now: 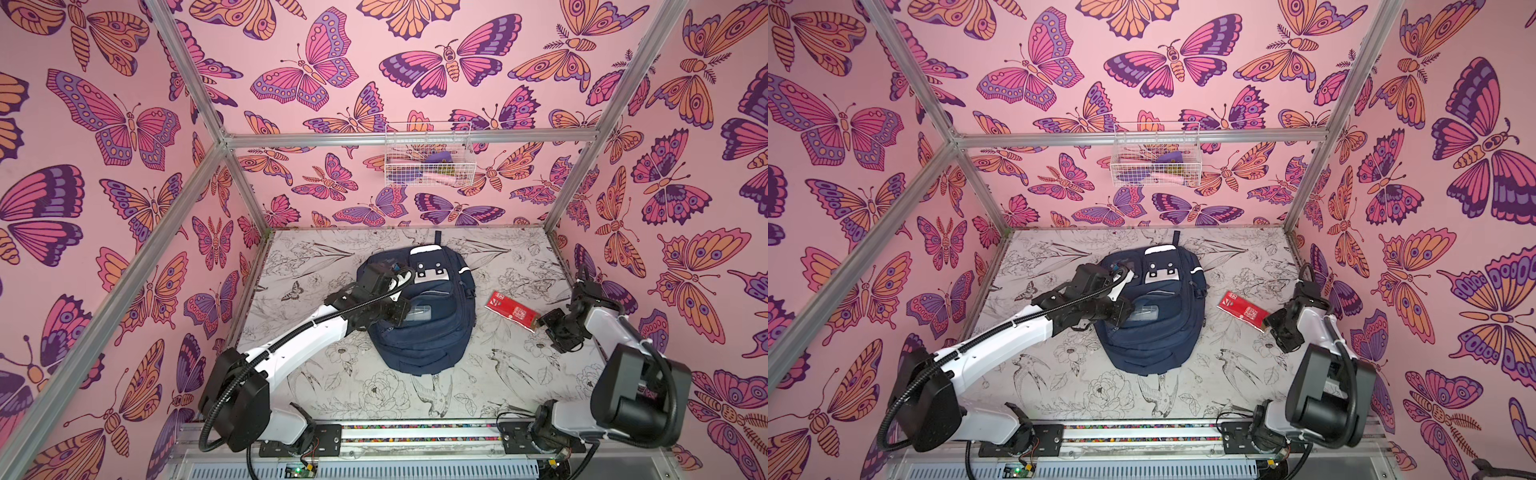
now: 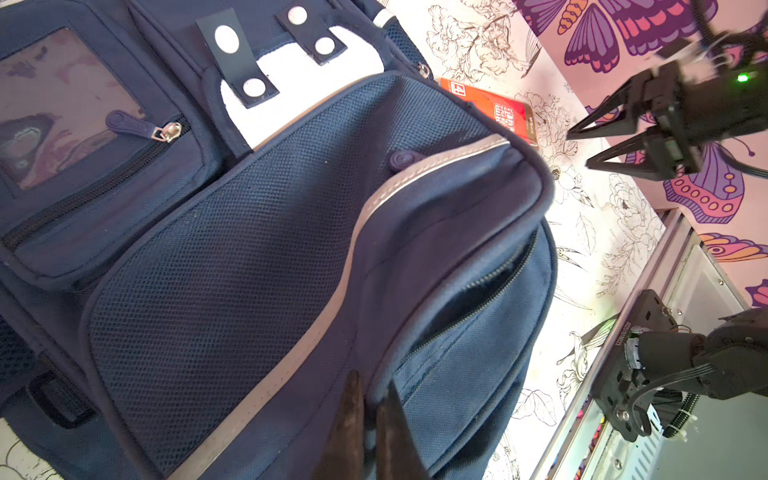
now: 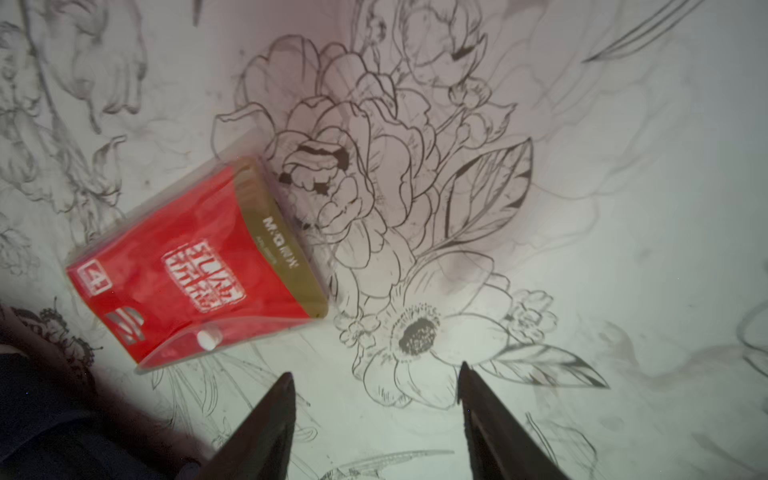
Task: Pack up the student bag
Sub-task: 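Move the right gripper down to the red pencil case on the table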
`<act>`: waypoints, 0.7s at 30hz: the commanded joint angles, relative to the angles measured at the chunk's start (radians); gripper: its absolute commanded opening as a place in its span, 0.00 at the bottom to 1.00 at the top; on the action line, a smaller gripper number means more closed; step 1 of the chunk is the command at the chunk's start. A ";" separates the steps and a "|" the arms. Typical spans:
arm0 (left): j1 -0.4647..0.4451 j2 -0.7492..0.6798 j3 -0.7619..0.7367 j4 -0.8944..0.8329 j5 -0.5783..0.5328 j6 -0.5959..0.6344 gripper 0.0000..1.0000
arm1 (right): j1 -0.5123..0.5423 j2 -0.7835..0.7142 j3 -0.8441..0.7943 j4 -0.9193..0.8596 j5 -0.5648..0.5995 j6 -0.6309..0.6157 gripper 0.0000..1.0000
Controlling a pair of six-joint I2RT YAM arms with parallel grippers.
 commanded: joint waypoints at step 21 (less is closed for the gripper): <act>0.010 0.041 0.055 -0.027 0.104 -0.014 0.04 | 0.065 0.296 0.056 0.181 -0.086 0.310 0.47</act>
